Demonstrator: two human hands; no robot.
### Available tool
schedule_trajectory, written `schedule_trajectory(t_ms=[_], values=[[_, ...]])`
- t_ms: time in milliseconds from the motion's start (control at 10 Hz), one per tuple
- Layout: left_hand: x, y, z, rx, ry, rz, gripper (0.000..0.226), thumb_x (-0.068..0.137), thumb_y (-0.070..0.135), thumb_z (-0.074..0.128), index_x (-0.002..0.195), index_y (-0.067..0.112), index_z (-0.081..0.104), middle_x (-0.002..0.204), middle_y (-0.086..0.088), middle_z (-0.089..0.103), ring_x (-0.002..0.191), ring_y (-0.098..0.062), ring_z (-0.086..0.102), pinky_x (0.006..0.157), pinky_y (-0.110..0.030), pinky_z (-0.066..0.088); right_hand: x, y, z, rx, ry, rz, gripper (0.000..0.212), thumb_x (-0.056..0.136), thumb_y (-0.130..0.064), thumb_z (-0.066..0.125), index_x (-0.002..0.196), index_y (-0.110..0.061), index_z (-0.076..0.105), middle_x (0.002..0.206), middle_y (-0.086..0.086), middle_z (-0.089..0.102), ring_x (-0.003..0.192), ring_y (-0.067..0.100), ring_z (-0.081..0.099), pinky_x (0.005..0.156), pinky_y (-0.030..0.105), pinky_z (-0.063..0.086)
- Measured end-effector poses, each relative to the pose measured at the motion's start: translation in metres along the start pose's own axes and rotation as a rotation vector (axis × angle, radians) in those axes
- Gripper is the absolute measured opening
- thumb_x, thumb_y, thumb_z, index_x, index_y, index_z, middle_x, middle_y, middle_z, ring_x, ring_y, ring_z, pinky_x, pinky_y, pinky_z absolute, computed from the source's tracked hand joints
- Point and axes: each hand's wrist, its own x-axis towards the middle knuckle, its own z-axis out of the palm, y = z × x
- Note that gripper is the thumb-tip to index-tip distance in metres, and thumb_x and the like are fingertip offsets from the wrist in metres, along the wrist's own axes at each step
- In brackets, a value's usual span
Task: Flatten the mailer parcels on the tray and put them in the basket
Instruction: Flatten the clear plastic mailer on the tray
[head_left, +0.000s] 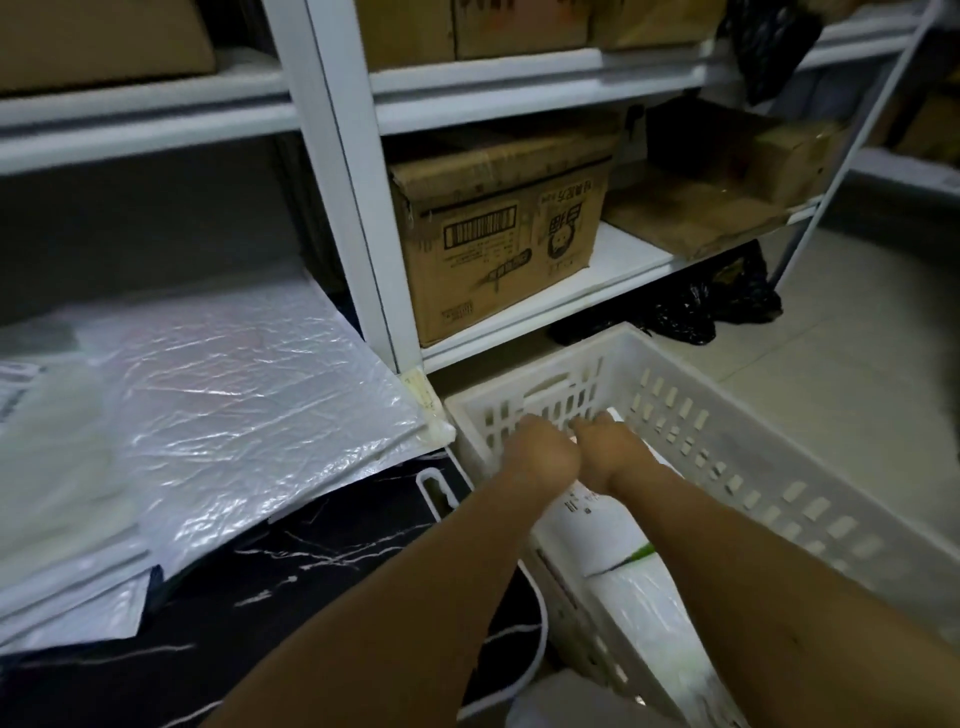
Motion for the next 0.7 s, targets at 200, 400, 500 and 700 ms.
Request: schedule_trajectory(t_ms=[200,400,500,700], values=[[-0.038,-0.031,-0.073,-0.099,0.147,-0.061,0.03,0.098,0.012,0.045,0.127,0.001,0.046,0.124,-0.014,0.055,0.113,-0.028,0.055,0.083,-0.027,0.042,-0.031,-0.065,-0.062,-0.17,-0.025,-0.17,0.037,0.1,-0.035,0.042,0.123,-0.012,0.059,0.127,0.011,0.059,0.112,0.027,0.056,0.087,0.032,0.041],[-0.074,-0.111,-0.143,-0.161,0.276,-0.209,0.034,0.097,0.002,0.035,0.129,-0.006,0.041,0.13,-0.021,0.05,0.12,-0.034,0.05,0.097,-0.036,0.042,-0.059,-0.173,-0.069,-0.179,-0.132,-0.301,0.036,0.099,-0.03,0.04,0.119,-0.009,0.061,0.126,0.011,0.059,0.111,0.028,0.056,0.08,0.026,0.038],[-0.086,-0.149,-0.172,-0.224,0.357,-0.323,0.035,0.095,0.0,0.037,0.13,-0.005,0.041,0.127,-0.022,0.053,0.118,-0.035,0.052,0.096,-0.038,0.044,-0.07,-0.224,-0.046,0.088,-0.195,-0.295,0.031,0.101,-0.032,0.041,0.118,-0.01,0.054,0.123,0.011,0.055,0.109,0.027,0.055,0.09,0.031,0.043],[-0.108,-0.208,-0.207,-0.332,0.418,-0.378,0.013,0.095,0.001,0.039,0.084,0.006,0.046,0.118,-0.025,0.059,0.116,-0.037,0.055,0.081,-0.035,0.047,-0.089,-0.305,0.017,1.314,-0.506,0.348,0.031,0.098,-0.037,0.05,0.12,-0.015,0.048,0.115,0.013,0.054,0.09,0.026,0.062,0.066,0.038,0.056]])
